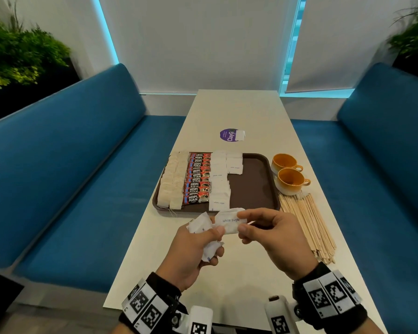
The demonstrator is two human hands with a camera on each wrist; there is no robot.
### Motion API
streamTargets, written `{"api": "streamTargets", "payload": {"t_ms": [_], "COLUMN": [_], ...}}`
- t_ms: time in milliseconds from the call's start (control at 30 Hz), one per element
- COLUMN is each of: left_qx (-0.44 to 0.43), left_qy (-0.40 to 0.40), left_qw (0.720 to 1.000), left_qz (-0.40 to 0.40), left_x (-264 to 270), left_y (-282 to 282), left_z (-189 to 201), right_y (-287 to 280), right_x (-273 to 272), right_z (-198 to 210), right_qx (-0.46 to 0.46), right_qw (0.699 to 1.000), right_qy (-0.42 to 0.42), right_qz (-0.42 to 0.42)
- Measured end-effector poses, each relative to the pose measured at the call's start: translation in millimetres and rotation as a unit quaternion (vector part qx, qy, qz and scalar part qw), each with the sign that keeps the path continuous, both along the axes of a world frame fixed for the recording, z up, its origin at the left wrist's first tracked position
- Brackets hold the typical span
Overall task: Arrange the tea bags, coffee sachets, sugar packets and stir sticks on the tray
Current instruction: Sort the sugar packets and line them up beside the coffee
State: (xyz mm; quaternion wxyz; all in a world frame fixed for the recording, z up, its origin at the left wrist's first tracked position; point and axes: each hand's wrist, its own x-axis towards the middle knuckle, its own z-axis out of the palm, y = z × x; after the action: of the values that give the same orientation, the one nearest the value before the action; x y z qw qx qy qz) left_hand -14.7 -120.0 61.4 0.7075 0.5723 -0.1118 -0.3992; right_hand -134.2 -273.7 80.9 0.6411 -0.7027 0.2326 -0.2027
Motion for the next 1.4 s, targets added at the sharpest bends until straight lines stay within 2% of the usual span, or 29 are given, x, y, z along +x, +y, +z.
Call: {"api": "streamTargets", "payload": {"t_ms": [167, 367, 767, 967, 1033, 1200, 1400], "left_qx": [0.001, -0.003, -0.012, 0.007, 0.014, 0.032, -0.05], "left_qy": [-0.04, -0.033, -0.069, -0.064, -0.067, -0.011, 0.168], "left_qw": [0.999, 0.999, 0.997, 0.998, 0.998, 0.998, 0.982], "left_qz": [-0.003, -0.028, 0.039, -0.012, -0.007, 0.058, 0.067], "left_x": [2.3, 4.6, 10.4, 22.9, 27.4, 43.6, 64.0], "left_y": [-0.9, -3.6, -14.5, -18.5, -21.0, -29.2, -25.8], "left_z": [-1.8, 0.0, -11.4, -15.4, -18.7, -25.2, -35.3], "right_y": [-7.1, -12.2, -15.4, -23.6, -27.2, -42.5, -95.8], "right_x": [-1.3, -4.4, 0.6, 16.6, 23.8, 51.9, 101.7], "right_z": [-0.3, -1.3, -12.6, -12.3, -13.3, -20.0, -35.9], "right_qx": [-0.028, -0.013, 0.009, 0.02, 0.013, -0.004, -0.015], "right_qw": [0.999, 0.999, 0.999, 0.999, 0.999, 0.999, 0.995], "right_qy": [0.017, 0.006, -0.03, -0.034, -0.018, 0.032, 0.09], "right_qz": [0.012, 0.038, 0.034, 0.02, 0.029, 0.034, -0.028]}}
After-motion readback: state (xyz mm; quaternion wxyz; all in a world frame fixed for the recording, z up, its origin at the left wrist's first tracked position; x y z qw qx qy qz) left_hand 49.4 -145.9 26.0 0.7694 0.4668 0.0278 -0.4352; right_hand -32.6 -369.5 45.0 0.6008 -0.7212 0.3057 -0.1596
